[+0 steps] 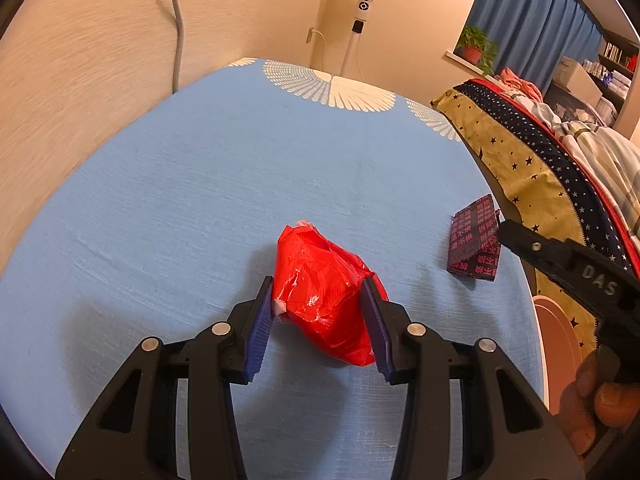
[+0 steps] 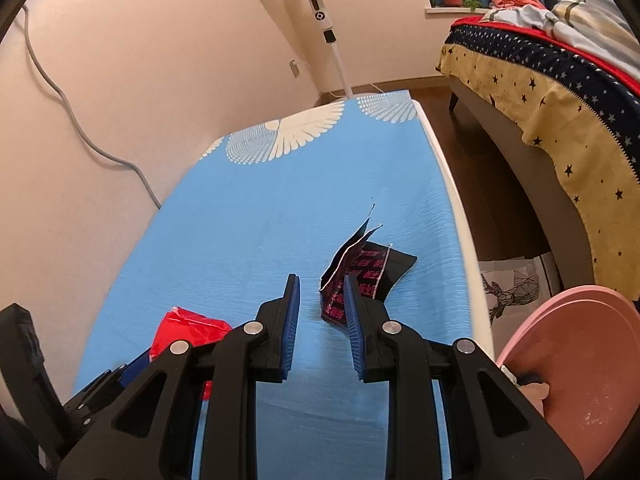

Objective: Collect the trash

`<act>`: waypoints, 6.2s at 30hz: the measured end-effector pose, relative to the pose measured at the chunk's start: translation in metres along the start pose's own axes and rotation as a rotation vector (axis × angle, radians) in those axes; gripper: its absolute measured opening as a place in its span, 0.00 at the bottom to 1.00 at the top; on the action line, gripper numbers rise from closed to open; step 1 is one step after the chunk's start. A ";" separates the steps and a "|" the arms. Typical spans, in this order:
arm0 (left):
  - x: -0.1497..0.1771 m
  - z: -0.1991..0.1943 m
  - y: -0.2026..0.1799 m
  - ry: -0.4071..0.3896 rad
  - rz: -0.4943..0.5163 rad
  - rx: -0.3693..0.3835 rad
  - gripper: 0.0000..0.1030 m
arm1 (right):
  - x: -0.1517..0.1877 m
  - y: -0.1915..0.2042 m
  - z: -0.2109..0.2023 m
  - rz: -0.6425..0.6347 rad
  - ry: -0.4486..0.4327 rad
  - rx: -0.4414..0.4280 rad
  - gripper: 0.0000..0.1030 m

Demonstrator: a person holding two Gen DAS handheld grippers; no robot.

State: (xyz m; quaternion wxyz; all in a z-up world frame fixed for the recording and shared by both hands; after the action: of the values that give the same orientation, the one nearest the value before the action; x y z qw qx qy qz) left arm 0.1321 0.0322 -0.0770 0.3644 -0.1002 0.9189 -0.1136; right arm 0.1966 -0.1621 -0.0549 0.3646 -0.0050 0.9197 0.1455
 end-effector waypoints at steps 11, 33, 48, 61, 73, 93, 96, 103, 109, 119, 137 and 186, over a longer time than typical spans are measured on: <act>-0.001 -0.001 0.000 -0.003 0.002 -0.002 0.41 | 0.002 0.008 0.008 -0.032 -0.005 0.032 0.04; 0.006 -0.026 -0.012 -0.046 0.042 0.029 0.22 | 0.009 -0.016 -0.094 -0.052 -0.127 0.049 0.03; 0.009 -0.055 -0.054 -0.109 0.142 0.106 0.21 | 0.012 -0.055 -0.148 -0.021 -0.174 0.143 0.03; 0.027 -0.050 -0.128 -0.095 0.246 0.285 0.21 | 0.032 -0.120 -0.167 0.137 -0.123 0.266 0.03; 0.060 -0.022 -0.202 -0.013 0.377 0.377 0.21 | 0.045 -0.157 -0.162 0.213 -0.064 0.351 0.03; 0.078 0.014 -0.230 0.119 0.419 0.395 0.27 | 0.054 -0.180 -0.148 0.280 -0.006 0.399 0.08; 0.075 0.014 -0.227 0.118 0.401 0.400 0.27 | 0.055 -0.183 -0.152 0.288 -0.011 0.401 0.09; 0.057 -0.005 -0.213 0.073 0.361 0.416 0.27 | 0.050 -0.182 -0.164 0.305 -0.060 0.392 0.18; 0.032 -0.042 -0.188 -0.008 0.324 0.410 0.43 | 0.040 -0.158 -0.185 0.251 -0.148 0.364 0.52; -0.004 -0.140 -0.139 -0.186 0.290 0.312 0.84 | 0.045 -0.097 -0.227 0.124 -0.253 0.314 0.94; 0.057 -0.167 -0.030 -0.164 0.145 -0.022 0.92 | 0.111 -0.021 -0.209 -0.042 -0.173 0.299 0.95; 0.069 -0.163 -0.032 -0.160 0.177 -0.011 0.92 | 0.115 -0.011 -0.204 -0.093 -0.214 0.383 0.95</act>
State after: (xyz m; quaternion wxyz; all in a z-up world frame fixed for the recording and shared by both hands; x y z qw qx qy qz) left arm -0.0263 0.0052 0.0031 0.4444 -0.0294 0.8928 -0.0677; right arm -0.0225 -0.2170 0.0061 0.4609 0.0371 0.8853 -0.0490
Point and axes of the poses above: each gripper's, at about its wrist camera, not at the fingertips, and z roughly the way its jaws point, y to its left, x to its underside, the point moved 1 cm from there along z, roughly the way its jaws point, and after that the axes turned 4 degrees about x, right-handed, at the moved point
